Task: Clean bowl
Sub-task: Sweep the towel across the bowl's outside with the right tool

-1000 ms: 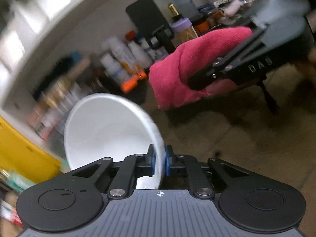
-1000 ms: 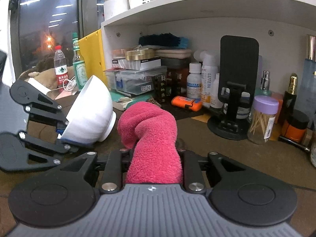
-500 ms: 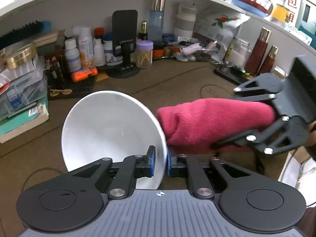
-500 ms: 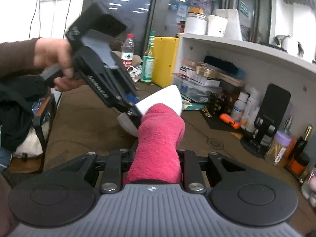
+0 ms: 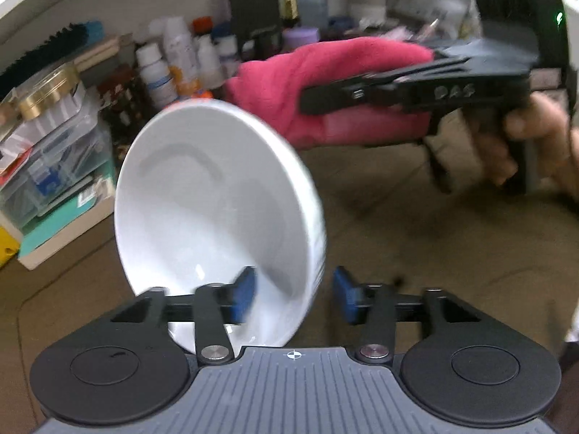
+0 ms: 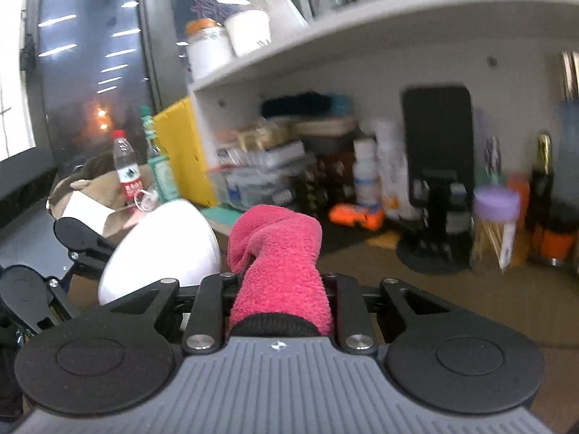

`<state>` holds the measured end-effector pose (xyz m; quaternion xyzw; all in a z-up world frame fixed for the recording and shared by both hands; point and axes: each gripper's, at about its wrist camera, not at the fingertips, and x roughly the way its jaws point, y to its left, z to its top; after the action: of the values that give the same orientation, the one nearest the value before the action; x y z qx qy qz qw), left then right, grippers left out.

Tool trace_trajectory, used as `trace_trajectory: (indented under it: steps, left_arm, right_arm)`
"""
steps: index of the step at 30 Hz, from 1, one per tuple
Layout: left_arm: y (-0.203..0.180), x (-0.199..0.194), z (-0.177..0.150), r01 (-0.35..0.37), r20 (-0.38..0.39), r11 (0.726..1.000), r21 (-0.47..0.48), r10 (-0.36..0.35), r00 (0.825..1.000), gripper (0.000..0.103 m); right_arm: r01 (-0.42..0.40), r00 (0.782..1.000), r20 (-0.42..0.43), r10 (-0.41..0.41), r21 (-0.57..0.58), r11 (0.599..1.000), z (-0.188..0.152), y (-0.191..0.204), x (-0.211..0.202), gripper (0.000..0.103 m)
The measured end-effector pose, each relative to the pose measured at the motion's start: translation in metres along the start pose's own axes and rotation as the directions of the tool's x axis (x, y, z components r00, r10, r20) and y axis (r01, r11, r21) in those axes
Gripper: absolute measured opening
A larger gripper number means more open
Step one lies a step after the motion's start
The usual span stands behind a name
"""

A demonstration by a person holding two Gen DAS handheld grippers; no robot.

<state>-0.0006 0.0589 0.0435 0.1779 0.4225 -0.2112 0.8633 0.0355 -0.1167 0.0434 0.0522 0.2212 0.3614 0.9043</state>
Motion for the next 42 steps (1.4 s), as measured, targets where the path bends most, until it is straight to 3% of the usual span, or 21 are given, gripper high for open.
trace_trajectory:
  steps: [3,5,7,8,12,15,16,18,21,27,30,33,38,40,41,42]
  left_arm:
    - [-0.003,0.005,0.001,-0.053,0.016,0.998,0.042,0.052,0.999,0.098]
    - [-0.006,0.006,0.003,-0.075,0.032,0.994,0.076,0.072,0.997,0.094]
    - [-0.002,0.006,0.007,-0.082,0.049,0.993,0.087,0.078,0.996,0.065]
    - [-0.001,0.005,0.008,-0.091,0.053,0.992,0.083,0.087,0.995,0.036]
    - [0.007,0.004,0.014,-0.106,0.015,0.994,0.035,0.106,0.994,0.023]
    - [0.016,-0.01,0.012,0.018,0.018,0.998,-0.064,-0.017,1.0,0.019]
    - [0.019,-0.015,0.011,0.062,0.026,0.994,-0.094,-0.06,0.998,0.019]
    - [0.014,-0.019,0.004,0.083,0.034,0.992,-0.1,-0.08,0.996,0.02]
    - [0.01,-0.02,-0.002,0.077,0.039,0.991,-0.105,-0.073,0.997,0.023]
    - [0.018,-0.017,-0.007,0.072,0.029,0.989,-0.128,-0.069,0.997,0.033]
    - [0.019,-0.015,-0.006,0.073,0.028,0.99,-0.124,-0.07,0.997,0.033]
    - [0.019,-0.014,-0.005,0.06,0.028,0.992,-0.112,-0.058,0.998,0.033]
    - [0.019,-0.012,-0.001,0.035,0.017,0.995,-0.091,-0.033,0.999,0.034]
    - [0.014,-0.005,0.001,-0.01,-0.007,0.999,-0.048,0.01,1.0,0.043]
    - [0.013,-0.004,0.001,-0.021,-0.01,0.999,-0.038,0.021,1.0,0.055]
    - [0.011,-0.001,0.002,-0.055,-0.001,0.998,-0.026,0.055,0.998,0.075]
  right_arm:
    - [0.001,1.0,-0.024,0.0,0.018,1.0,-0.005,-0.005,0.002,0.024]
    - [-0.004,1.0,-0.022,0.005,0.028,1.0,-0.005,-0.006,0.002,0.024]
    - [-0.011,1.0,-0.024,0.012,0.035,0.999,-0.005,-0.006,0.002,0.024]
    - [-0.013,1.0,-0.022,0.014,0.036,0.999,-0.006,-0.005,0.001,0.024]
    - [-0.012,1.0,-0.014,0.012,0.034,0.999,-0.007,-0.004,-0.001,0.024]
    - [-0.027,1.0,-0.01,0.027,-0.005,1.0,-0.007,0.003,-0.005,0.024]
    - [-0.037,0.999,-0.009,0.037,-0.026,0.999,-0.006,0.007,-0.008,0.024]
    - [-0.051,0.999,-0.006,0.051,-0.05,0.997,-0.006,0.015,-0.013,0.024]
    - [-0.106,0.994,0.0,0.106,-0.116,0.988,-0.007,0.035,-0.025,0.024]
    - [-0.282,0.959,-0.101,0.264,-0.376,0.883,-0.023,0.092,-0.053,0.024]
    - [-0.283,0.959,-0.1,0.265,-0.384,0.879,-0.012,0.092,-0.051,0.024]
    - [-0.216,0.976,-0.062,0.208,-0.335,0.917,0.008,0.075,-0.032,0.024]
    - [-0.061,0.996,0.049,0.069,-0.146,0.987,0.034,0.031,0.003,0.024]
    - [-0.043,0.997,0.066,0.046,-0.045,0.998,0.032,0.012,0.013,0.024]
    - [-0.045,0.997,0.069,0.045,0.0,0.999,0.029,0.003,0.016,0.024]
    - [-0.052,0.997,0.069,0.047,0.065,0.997,0.021,-0.011,0.021,0.024]
